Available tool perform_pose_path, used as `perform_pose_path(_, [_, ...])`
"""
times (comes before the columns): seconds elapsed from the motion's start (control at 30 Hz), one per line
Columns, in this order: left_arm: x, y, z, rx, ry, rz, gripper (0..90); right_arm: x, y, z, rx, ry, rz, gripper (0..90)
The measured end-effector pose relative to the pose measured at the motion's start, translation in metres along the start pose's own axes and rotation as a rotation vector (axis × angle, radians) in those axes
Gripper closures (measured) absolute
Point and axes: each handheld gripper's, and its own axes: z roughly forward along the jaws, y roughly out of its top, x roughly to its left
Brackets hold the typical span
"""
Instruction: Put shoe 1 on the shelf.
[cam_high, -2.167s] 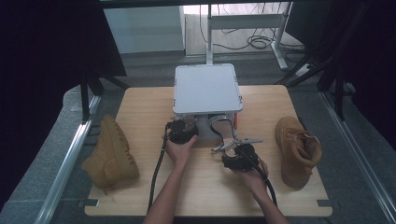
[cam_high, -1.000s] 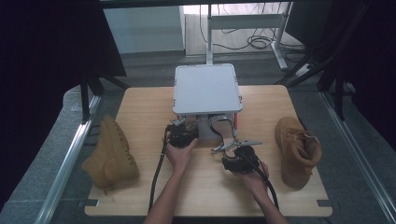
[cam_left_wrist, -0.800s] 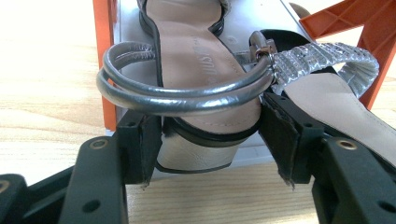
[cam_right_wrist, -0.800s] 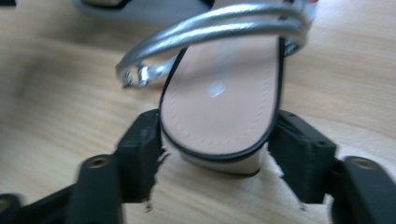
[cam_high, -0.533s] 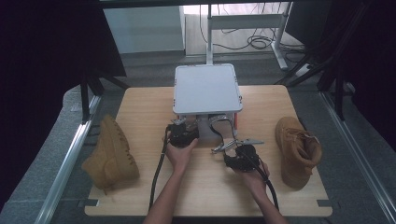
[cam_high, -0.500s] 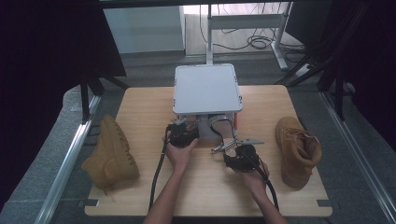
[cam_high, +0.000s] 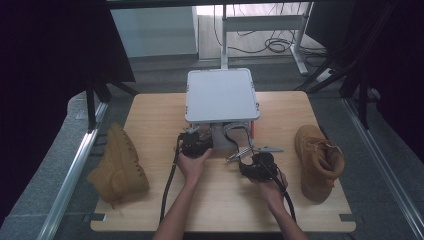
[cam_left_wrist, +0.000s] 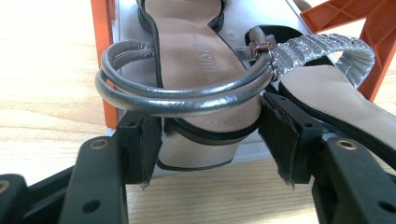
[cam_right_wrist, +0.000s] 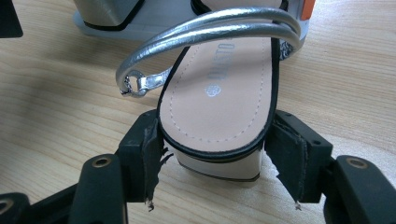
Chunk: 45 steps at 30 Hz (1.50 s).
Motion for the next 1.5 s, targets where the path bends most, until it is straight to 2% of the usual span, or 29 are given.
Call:
perform_pose_path(0.2, [0.000, 0.002, 0.000, 0.014, -0.002, 0.007, 39.8, 0.001, 0.007, 0.001, -0.019, -0.001, 0.018, 38.4])
perform_pose_path(0.63, [0.001, 0.003, 0.000, 0.026, -0.003, 0.009, 39.8, 0.005, 0.020, 0.008, 0.006, -0.009, 0.035, 38.3])
perform_pose_path(0.9, [0.001, 0.003, 0.000, 0.029, -0.005, 0.014, 39.7, 0.002, 0.029, 0.019, 0.010, 0.020, 0.102, 38.3])
perform_pose_path(1.3, [0.001, 0.003, 0.000, 0.033, -0.008, 0.011, 39.7, 0.006, 0.042, 0.033, 0.010, -0.009, 0.105, 38.3])
perform_pose_path(1.5, [0.001, 0.003, 0.000, 0.035, -0.009, 0.010, 39.7, 0.005, 0.048, 0.038, 0.007, -0.006, 0.125, 38.3])
